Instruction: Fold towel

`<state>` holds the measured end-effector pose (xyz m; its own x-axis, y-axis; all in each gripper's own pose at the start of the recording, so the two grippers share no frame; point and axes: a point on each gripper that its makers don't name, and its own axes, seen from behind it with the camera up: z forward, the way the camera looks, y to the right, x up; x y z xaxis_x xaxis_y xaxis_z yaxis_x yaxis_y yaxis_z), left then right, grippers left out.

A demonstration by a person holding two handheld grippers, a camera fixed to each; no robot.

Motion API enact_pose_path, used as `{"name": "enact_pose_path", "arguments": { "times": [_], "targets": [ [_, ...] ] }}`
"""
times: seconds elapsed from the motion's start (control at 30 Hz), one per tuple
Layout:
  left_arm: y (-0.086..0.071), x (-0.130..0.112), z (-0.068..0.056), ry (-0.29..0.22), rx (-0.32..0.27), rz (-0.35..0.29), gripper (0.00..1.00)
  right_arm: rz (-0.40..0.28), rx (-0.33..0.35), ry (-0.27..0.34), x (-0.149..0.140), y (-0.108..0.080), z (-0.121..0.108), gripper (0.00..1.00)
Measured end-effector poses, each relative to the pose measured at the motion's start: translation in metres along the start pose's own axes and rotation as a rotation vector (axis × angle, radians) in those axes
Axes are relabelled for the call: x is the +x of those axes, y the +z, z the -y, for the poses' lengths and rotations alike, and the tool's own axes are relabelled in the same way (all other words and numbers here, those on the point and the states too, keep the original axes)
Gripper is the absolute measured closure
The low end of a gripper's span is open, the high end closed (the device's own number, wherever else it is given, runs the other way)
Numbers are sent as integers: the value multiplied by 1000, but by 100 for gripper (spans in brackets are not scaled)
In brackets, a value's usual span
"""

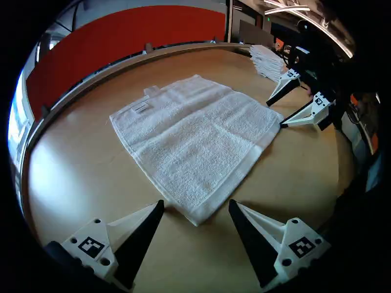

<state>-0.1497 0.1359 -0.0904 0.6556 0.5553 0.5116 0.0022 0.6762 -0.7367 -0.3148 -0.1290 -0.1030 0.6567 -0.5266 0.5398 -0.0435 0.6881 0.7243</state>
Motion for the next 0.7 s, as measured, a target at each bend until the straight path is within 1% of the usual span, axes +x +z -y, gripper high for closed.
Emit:
{"name": "enact_pose_path", "arguments": {
  "times": [0.03,0.17,0.3,0.43,0.5,0.57,0.63,0.7],
  "targets": [
    [0,0,0,0,1,0,2,1,3,-3,0,0,1,4],
    [1,0,0,1,13,0,2,5,14,-14,1,1,4,18],
    [1,0,1,-17,28,2,6,3,20,-19,1,1,7,28],
    [1,0,2,-34,42,8,17,-2,17,-10,1,1,9,35],
    [1,0,2,-37,44,12,20,-4,16,-7,1,1,9,38],
    [1,0,2,-36,43,16,26,-6,14,-5,1,0,9,47],
    [1,0,1,-36,43,19,39,-6,13,-1,1,0,8,53],
    [1,0,1,-36,44,23,47,-6,12,4,1,0,7,59]
  ]
}}
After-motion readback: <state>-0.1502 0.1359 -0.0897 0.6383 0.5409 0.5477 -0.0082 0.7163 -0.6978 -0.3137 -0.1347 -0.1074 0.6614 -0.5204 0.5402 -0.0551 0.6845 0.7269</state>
